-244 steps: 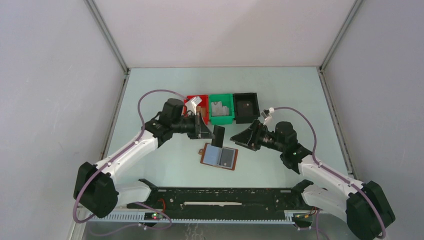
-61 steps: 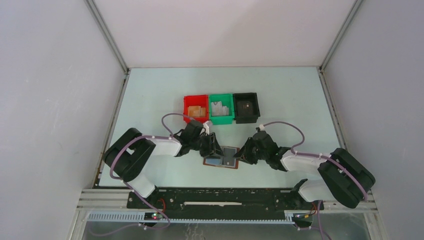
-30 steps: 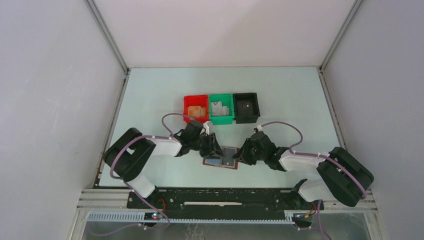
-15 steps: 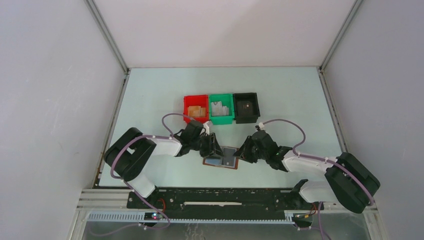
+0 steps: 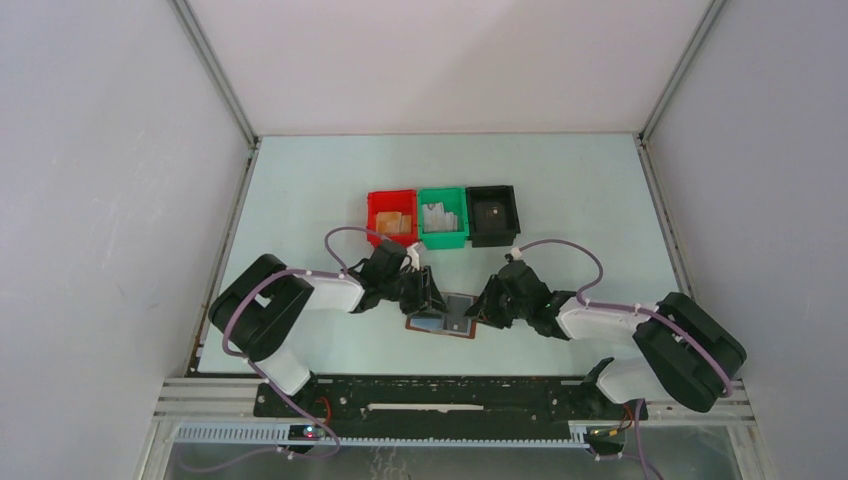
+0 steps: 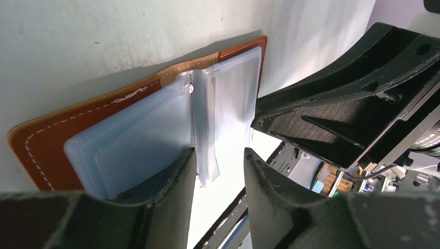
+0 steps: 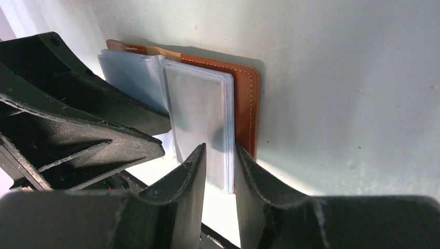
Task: Take the credit cards out of the card holder
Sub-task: Remove the credit card from the card holder.
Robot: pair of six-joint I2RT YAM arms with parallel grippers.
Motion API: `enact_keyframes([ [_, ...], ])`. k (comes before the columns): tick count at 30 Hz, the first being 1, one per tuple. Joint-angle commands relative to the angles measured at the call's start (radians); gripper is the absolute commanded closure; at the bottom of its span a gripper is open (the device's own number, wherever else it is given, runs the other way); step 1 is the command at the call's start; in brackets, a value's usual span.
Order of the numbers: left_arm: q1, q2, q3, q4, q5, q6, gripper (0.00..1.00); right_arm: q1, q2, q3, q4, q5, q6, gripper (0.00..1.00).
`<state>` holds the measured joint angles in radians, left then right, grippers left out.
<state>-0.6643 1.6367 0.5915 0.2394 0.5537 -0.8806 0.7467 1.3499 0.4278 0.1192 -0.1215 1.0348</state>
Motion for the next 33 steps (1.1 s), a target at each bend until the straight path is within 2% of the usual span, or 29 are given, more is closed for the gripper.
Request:
enact_keyframes([
  [1,0.000,0.014,0.007,-0.026,-0.014,0.031,0.56,0.008,0.019,0.029,0.053,-0.014,-0.012,0.65],
  [13,0.000,0.021,0.011,-0.029,-0.013,0.033,0.56,0.013,0.006,0.031,0.053,-0.010,-0.016,0.66],
  [21,0.000,0.021,0.013,-0.032,-0.013,0.035,0.56,0.013,-0.051,0.035,-0.044,0.075,-0.017,0.66],
  [33,0.001,0.024,0.017,-0.041,-0.013,0.045,0.56,0.019,-0.032,0.035,0.009,0.029,-0.032,0.66],
])
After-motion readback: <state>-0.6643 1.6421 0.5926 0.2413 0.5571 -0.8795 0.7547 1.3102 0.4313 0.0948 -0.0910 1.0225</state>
